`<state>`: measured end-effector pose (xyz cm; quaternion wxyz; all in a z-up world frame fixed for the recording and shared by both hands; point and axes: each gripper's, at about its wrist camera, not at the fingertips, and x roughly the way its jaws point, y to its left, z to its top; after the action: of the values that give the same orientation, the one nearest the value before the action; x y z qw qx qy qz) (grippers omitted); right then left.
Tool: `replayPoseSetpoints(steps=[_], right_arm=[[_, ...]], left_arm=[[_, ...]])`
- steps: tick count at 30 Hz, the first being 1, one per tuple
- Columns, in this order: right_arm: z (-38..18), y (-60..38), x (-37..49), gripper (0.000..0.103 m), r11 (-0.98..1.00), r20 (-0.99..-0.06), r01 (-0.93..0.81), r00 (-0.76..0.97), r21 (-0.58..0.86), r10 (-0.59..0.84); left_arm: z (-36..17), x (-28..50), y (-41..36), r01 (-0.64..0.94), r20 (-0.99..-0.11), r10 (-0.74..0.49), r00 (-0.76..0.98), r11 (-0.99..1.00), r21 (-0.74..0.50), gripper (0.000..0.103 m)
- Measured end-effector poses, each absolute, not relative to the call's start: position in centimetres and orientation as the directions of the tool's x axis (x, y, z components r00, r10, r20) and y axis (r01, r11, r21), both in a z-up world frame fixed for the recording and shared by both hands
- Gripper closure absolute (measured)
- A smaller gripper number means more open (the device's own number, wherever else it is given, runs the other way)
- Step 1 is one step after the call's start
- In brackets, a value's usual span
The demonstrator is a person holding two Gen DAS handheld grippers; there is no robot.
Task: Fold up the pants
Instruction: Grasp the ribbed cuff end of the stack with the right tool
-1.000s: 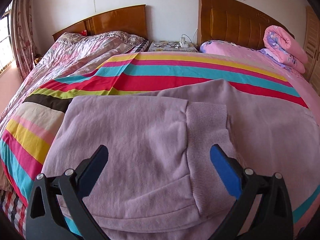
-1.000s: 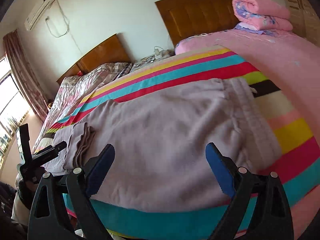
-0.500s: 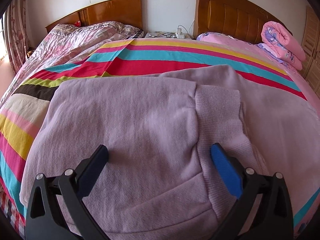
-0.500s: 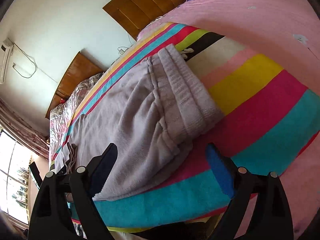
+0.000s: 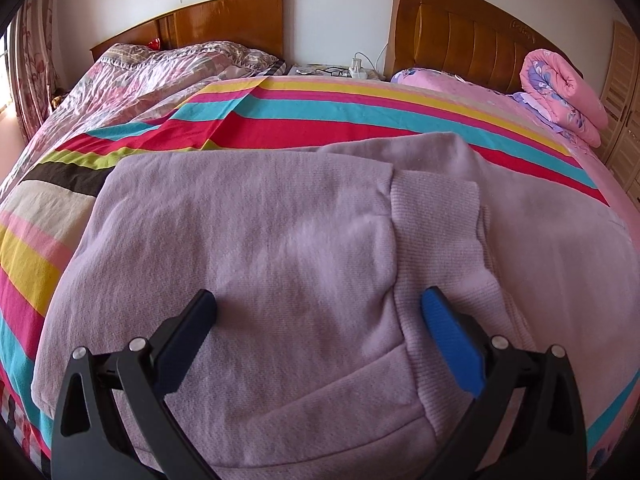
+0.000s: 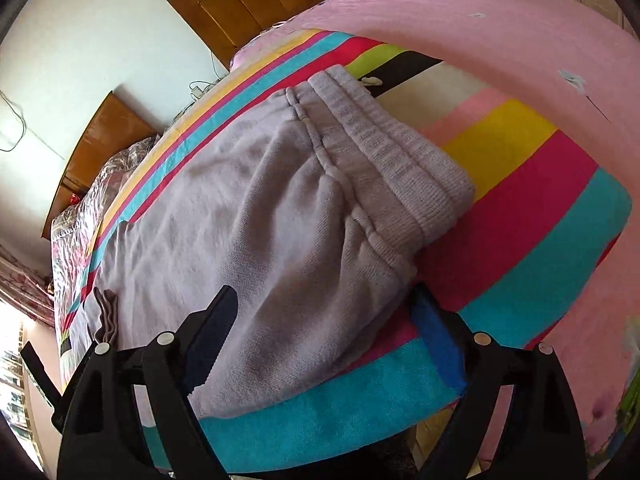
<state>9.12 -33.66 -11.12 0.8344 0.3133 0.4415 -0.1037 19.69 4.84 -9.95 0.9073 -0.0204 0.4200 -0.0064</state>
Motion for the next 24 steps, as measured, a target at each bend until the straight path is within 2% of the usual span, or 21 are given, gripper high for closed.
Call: replayPoseSetpoints(steps=[3,7,12,14,18,19,20,22,24], right_arm=[[-11.1,-33.6,8.9,0.017,0.779,-0.795,0.447,0.597,0.440,0.106],[-11.2,-35.4,8.8,0.020,0.706,-0.758,0.467,0.635,0.532,0.150],[-11.2,-35.9,8.6,0.021,0.695,-0.744,0.461,0.649,0.552,0.160],[-11.2,-36.1,8.3,0.028,0.688,-0.743,0.467,0.651,0.555,0.157],[-11.2,-36.2,7.8,0.034,0.690,-0.741,0.471,0.655,0.550,0.144],[-11.3,-36.4,7.6,0.044,0.686,-0.741,0.478,0.658,0.549,0.134],[-11.8,-36.7,7.3,0.064,0.664,-0.729,0.480,0.668,0.574,0.147],[-12.4,-37.1,6.6,0.073,0.641,-0.695,0.461,0.701,0.613,0.160],[-12.5,-37.0,6.2,0.077,0.626,-0.659,0.437,0.734,0.646,0.168]], left_arm=[[-10.0,19.7,4.8,-0.007,-0.762,-0.026,0.648,0.999,-0.040,0.001],[-10.0,19.7,4.7,-0.010,-0.761,-0.022,0.649,0.999,-0.037,0.001],[-10.0,19.6,4.6,-0.013,-0.760,-0.018,0.650,0.999,-0.035,0.001],[-10.0,19.6,4.6,-0.013,-0.760,-0.018,0.650,0.999,-0.035,0.001],[-10.0,19.6,4.6,-0.013,-0.760,-0.018,0.649,0.999,-0.035,0.001],[-10.0,19.6,4.6,-0.013,-0.760,-0.019,0.649,0.999,-0.036,0.001],[-10.0,19.6,4.6,-0.013,-0.760,-0.020,0.650,0.999,-0.037,0.001],[-9.9,19.6,4.6,-0.009,-0.760,-0.025,0.649,0.999,-0.041,0.001],[-9.9,19.6,4.5,-0.008,-0.761,-0.026,0.648,0.999,-0.041,0.001]])
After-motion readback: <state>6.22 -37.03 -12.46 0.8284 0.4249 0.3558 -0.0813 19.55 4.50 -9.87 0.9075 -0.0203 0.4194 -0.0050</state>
